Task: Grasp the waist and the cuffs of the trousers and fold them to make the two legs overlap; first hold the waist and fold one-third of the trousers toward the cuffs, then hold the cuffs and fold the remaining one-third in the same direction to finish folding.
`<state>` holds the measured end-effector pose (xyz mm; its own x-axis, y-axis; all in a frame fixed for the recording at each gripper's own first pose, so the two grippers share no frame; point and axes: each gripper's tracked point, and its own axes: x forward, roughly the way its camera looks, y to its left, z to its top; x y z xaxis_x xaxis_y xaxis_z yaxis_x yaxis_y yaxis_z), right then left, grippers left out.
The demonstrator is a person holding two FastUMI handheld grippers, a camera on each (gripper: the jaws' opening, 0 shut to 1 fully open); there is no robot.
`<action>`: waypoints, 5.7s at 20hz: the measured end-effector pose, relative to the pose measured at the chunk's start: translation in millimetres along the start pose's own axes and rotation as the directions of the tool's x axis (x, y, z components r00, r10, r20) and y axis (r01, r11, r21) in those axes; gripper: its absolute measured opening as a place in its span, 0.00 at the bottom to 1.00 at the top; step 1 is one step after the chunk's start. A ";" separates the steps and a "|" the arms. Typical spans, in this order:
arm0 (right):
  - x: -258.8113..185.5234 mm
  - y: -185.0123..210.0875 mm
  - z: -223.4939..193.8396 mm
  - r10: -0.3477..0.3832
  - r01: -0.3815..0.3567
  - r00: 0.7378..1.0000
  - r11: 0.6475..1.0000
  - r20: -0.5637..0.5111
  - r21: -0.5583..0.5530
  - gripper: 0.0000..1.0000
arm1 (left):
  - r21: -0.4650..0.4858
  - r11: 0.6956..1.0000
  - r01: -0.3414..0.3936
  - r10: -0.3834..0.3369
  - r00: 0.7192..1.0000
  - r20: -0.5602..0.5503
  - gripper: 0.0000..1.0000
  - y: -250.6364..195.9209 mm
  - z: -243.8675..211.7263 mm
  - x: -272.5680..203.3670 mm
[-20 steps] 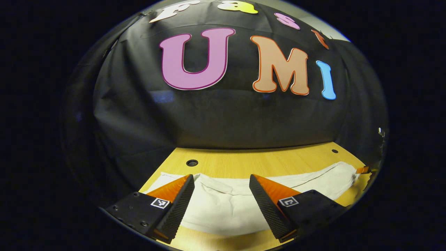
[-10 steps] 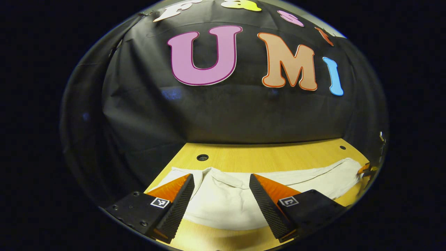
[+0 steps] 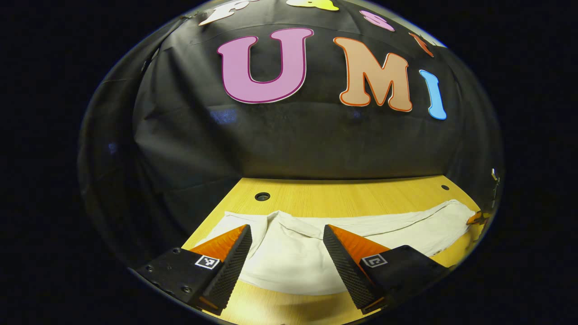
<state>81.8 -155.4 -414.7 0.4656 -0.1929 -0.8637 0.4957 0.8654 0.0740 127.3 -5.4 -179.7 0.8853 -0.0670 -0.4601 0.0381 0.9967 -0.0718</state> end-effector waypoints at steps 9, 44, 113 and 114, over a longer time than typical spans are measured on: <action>-28.0 20.4 29.2 0.117 -0.119 0.990 0.993 0.085 0.016 0.20 | 0.000 1.000 -0.013 0.013 1.000 -0.021 0.97 1.4 -4.2 -6.1; -153.8 8.0 79.6 0.644 -0.528 0.763 0.567 -0.060 -0.632 0.20 | -0.122 0.986 -0.114 0.099 0.988 -0.122 0.98 124.5 -76.8 -37.6; -151.5 -191.1 192.7 0.579 -0.492 0.814 0.725 0.041 -0.482 0.92 | -0.122 0.956 0.265 -0.259 0.964 0.065 0.00 -112.2 45.9 30.7; -151.4 -196.8 196.6 0.577 -0.488 0.815 0.728 0.047 -0.481 0.92 | -0.117 0.953 0.280 -0.273 0.959 0.073 0.00 -124.1 49.9 30.8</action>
<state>57.9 -387.5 -200.4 0.6999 0.3205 -0.6383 -0.2188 0.9469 0.2355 173.0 -128.8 -140.8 0.8727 -0.3330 -0.3570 0.2303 0.9256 -0.3005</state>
